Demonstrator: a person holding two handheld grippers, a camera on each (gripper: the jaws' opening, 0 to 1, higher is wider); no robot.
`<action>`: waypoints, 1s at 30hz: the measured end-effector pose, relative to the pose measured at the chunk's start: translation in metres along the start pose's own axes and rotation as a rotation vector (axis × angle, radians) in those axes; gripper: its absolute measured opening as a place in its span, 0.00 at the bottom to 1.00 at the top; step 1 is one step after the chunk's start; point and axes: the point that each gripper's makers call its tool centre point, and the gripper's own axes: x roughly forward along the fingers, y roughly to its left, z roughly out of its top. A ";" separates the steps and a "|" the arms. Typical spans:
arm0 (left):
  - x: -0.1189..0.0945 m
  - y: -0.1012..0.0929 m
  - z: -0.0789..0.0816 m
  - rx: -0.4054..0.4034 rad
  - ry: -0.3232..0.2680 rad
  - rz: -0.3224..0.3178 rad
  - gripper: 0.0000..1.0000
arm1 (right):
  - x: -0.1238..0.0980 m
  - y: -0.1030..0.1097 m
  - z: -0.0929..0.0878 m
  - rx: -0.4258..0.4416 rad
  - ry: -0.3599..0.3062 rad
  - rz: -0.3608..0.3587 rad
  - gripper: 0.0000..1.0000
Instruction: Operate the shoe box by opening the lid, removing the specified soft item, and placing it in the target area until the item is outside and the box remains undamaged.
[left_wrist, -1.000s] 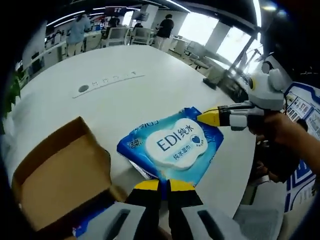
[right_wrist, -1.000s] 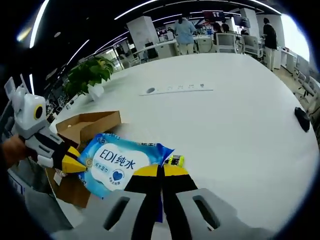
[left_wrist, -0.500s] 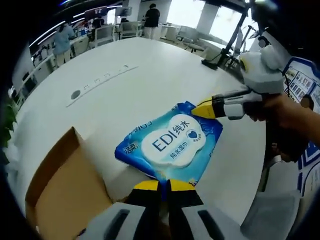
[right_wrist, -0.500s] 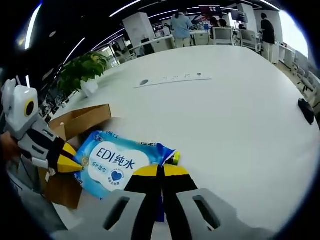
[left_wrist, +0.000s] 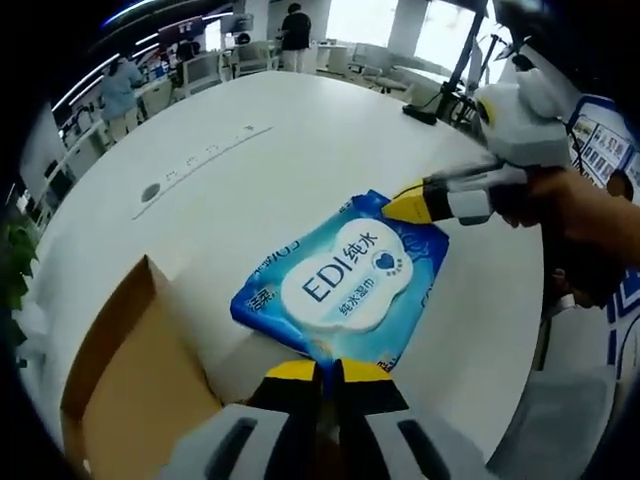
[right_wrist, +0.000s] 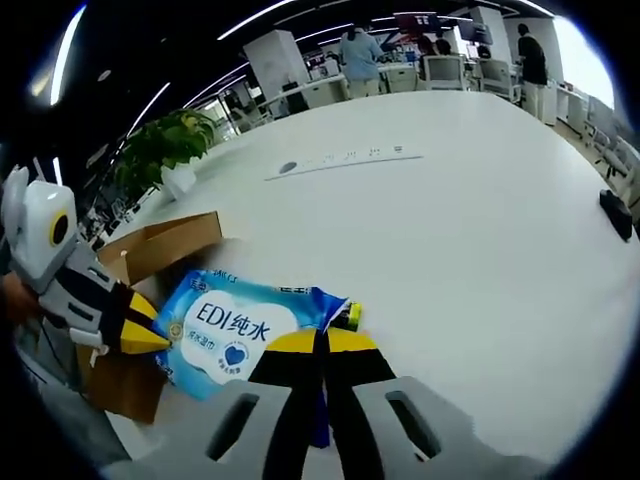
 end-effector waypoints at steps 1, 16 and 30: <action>0.000 0.000 -0.001 -0.006 0.006 0.000 0.06 | 0.000 0.001 0.000 -0.001 -0.002 0.001 0.00; -0.012 -0.010 -0.006 0.014 0.008 0.007 0.22 | -0.004 0.002 0.003 -0.003 -0.019 -0.012 0.03; -0.043 -0.024 0.004 -0.034 -0.105 -0.041 0.28 | -0.030 0.011 0.014 -0.123 -0.033 -0.020 0.11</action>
